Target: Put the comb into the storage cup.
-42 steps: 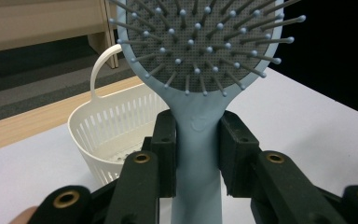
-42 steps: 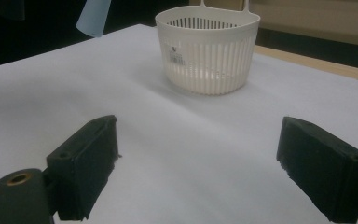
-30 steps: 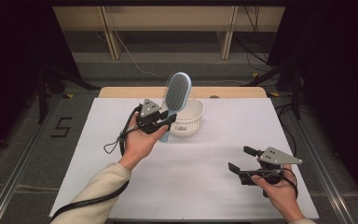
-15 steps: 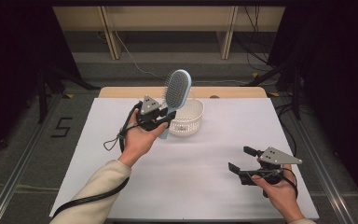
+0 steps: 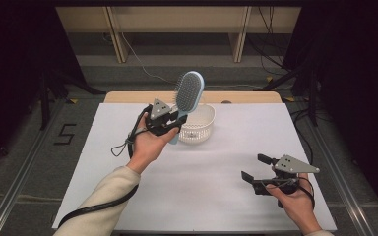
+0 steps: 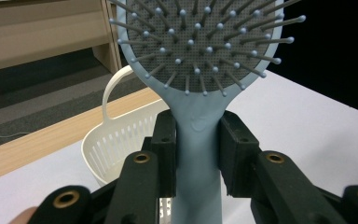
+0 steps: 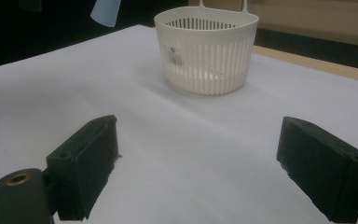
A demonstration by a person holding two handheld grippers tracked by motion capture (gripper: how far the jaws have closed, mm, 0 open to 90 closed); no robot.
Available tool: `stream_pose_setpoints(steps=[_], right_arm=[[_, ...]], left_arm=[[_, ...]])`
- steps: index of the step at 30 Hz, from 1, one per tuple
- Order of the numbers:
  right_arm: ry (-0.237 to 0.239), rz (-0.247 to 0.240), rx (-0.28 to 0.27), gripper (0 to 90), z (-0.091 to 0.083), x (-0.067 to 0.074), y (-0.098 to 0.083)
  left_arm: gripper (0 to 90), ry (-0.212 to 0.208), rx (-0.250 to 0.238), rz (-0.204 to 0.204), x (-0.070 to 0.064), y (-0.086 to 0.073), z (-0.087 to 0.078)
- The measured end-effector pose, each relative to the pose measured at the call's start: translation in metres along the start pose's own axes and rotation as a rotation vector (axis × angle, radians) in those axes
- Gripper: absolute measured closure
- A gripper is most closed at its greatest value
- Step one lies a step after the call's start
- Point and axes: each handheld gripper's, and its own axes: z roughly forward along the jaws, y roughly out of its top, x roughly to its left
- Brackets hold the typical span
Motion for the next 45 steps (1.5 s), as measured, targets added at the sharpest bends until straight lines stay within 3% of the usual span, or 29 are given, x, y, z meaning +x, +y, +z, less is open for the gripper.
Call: stream_pose_setpoints(steps=[45], right_arm=[[0.001,0.003,-0.001,13.2,0.0,0.0,0.0]], left_arm=[[69.7,0.001,-0.031,-0.003,0.002,0.015,0.012]])
